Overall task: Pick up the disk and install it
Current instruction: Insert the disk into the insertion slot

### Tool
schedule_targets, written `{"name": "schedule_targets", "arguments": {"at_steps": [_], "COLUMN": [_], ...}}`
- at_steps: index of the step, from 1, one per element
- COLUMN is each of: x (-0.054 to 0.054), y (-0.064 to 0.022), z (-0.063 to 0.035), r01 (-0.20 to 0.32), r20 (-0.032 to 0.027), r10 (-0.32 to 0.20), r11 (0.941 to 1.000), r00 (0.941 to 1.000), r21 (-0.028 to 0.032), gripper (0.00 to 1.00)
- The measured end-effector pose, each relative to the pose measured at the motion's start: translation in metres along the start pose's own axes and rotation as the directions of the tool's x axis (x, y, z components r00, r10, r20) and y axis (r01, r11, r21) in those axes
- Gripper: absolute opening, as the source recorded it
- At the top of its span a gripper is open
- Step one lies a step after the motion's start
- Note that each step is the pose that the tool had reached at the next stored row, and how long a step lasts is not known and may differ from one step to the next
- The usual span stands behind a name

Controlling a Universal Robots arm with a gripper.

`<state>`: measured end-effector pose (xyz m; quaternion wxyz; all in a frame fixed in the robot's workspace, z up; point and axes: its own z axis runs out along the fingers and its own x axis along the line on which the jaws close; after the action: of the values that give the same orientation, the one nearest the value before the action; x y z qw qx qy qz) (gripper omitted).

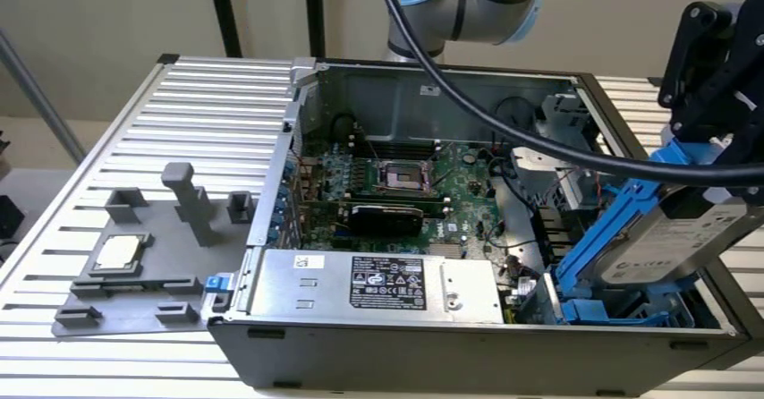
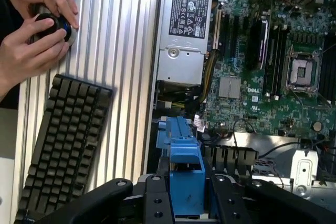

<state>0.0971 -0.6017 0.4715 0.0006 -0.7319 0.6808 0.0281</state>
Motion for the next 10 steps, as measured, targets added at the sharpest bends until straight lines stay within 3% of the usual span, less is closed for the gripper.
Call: {"name": "schedule_targets", "arguments": {"at_steps": [5, 10], "x": [0.000, -0.002], "y": [-0.0034, -0.0121], "z": [0.0052, 0.0091], "r01": [-0.044, -0.063], "r20": [0.0018, 0.0027], "r10": [0.044, 0.063], "r11": [0.9990, 0.9980], "r00": [0.9990, 0.9980], "r21": [0.0018, 0.0026], "gripper": [0.33, 0.33]}}
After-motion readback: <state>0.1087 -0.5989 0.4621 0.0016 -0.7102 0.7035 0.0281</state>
